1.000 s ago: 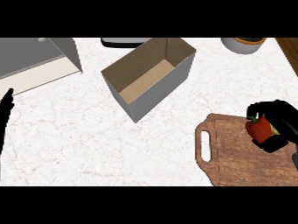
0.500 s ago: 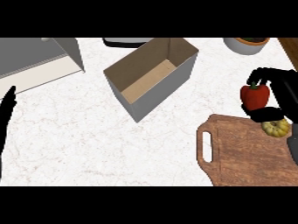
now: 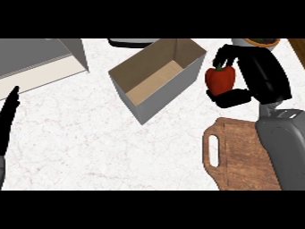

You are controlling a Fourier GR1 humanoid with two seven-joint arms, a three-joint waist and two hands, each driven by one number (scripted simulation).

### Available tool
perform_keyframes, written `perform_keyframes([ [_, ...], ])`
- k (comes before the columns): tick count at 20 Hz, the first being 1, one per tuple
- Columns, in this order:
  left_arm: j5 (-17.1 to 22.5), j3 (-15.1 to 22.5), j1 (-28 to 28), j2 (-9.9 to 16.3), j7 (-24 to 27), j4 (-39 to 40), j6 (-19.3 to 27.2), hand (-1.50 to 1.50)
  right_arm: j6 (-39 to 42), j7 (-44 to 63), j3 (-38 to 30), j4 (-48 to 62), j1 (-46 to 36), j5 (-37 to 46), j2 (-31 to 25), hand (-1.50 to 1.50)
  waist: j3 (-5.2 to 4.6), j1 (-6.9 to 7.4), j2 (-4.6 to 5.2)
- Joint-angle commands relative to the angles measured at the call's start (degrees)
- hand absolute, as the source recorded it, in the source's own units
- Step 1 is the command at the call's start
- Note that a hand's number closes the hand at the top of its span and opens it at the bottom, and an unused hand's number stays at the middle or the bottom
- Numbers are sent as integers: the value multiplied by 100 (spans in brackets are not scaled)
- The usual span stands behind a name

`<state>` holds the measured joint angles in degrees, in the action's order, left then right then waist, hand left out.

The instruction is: Pick the bell pepper from the cutting board and place it in the cardboard box

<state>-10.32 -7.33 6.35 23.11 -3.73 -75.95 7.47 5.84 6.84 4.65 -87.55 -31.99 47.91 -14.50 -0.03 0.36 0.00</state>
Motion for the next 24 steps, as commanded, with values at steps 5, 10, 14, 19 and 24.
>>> perform_keyframes([
  [5,-179,72,38,-109,75,18,-9,0,-284,630,-305,1573,-1663,-59,924,150,2,71,20],
  [10,-217,84,225,-224,-32,48,67,0,-807,853,-471,2929,-2541,-210,1425,150,2,129,49],
  [14,-65,-77,59,-44,-65,-176,-171,0,-1424,354,-710,4211,-3034,-295,1440,150,3,176,50],
  [19,-235,76,165,-227,-13,-84,-43,0,-1858,-95,-925,5698,-3647,-325,1447,150,2,260,94],
  [24,-253,66,529,-127,-142,58,-162,0,-2627,449,-905,6615,-4147,-221,1449,150,0,389,146],
])
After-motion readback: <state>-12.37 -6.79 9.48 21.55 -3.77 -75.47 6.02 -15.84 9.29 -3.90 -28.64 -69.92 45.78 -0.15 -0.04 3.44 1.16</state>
